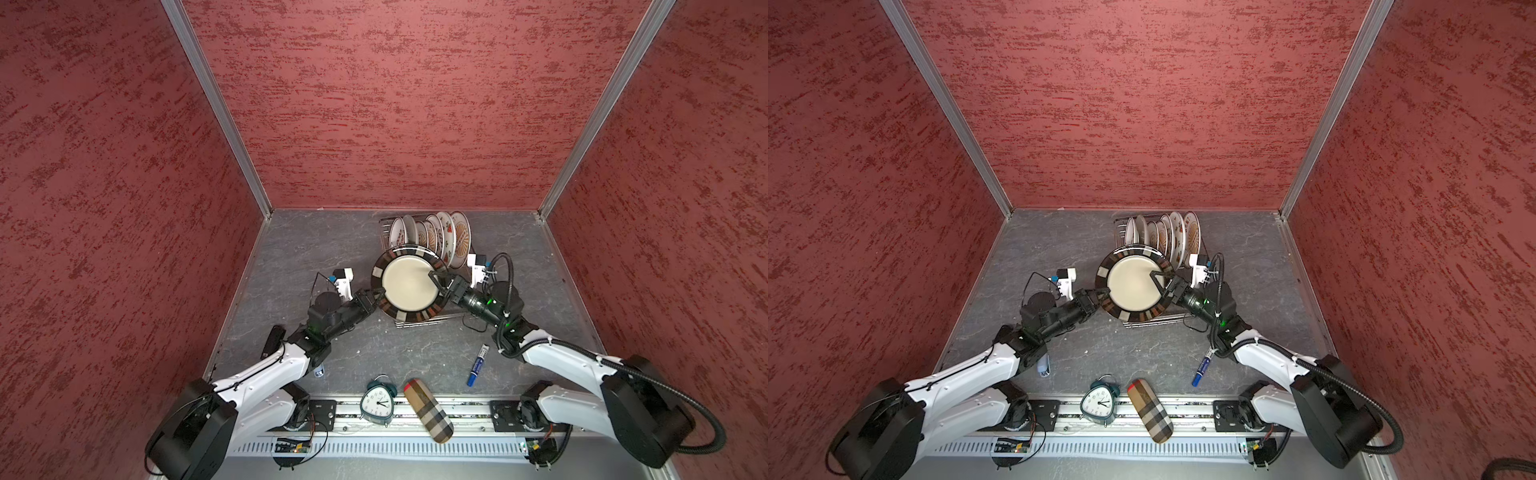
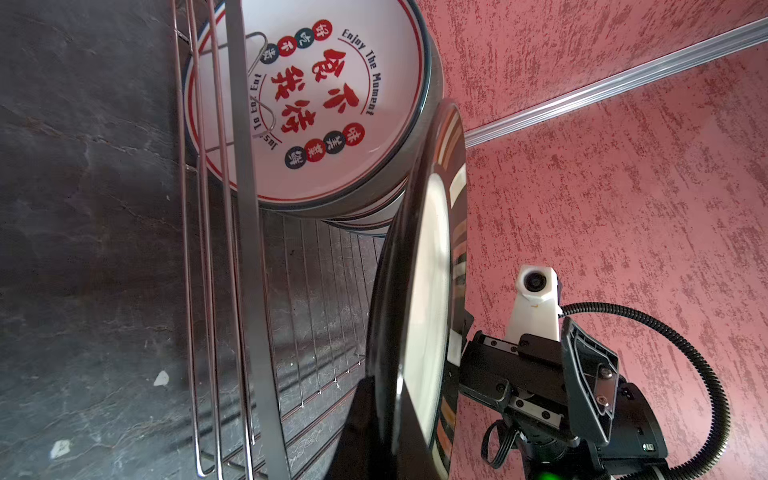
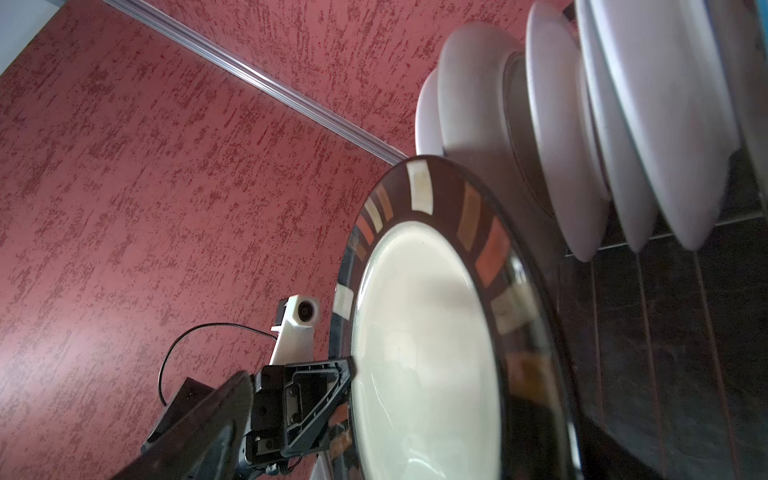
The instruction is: Unload the plates from the dish rack
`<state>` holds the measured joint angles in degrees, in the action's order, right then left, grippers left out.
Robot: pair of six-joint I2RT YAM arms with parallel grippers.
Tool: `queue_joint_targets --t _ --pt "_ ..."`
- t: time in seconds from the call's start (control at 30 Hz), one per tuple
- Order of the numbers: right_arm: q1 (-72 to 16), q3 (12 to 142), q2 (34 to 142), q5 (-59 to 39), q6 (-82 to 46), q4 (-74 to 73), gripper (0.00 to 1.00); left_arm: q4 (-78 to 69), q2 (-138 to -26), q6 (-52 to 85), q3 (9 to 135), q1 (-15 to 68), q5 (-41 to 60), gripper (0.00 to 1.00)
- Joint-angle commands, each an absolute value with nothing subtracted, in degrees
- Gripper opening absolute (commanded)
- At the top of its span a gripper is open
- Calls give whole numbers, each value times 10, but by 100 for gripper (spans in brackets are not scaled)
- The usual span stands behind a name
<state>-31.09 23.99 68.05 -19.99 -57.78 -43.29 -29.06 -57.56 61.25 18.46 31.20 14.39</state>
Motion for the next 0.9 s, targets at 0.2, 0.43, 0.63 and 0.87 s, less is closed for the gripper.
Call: queue_joint_targets --t 0.2,0.43,0.63,0.87 --pt "-314 253 659 -213 -547 -485 99 -324 -496 631 173 252 165 0" --pt "-314 235 642 -189 -541 -498 99 -310 -464 640 161 210 186 0" --pt "-314 236 625 -176 -502 -473 99 -281 -426 645 155 167 201 0" --pt "-360 287 623 -132 -366 -362 98 -242 -406 649 157 111 214 0"
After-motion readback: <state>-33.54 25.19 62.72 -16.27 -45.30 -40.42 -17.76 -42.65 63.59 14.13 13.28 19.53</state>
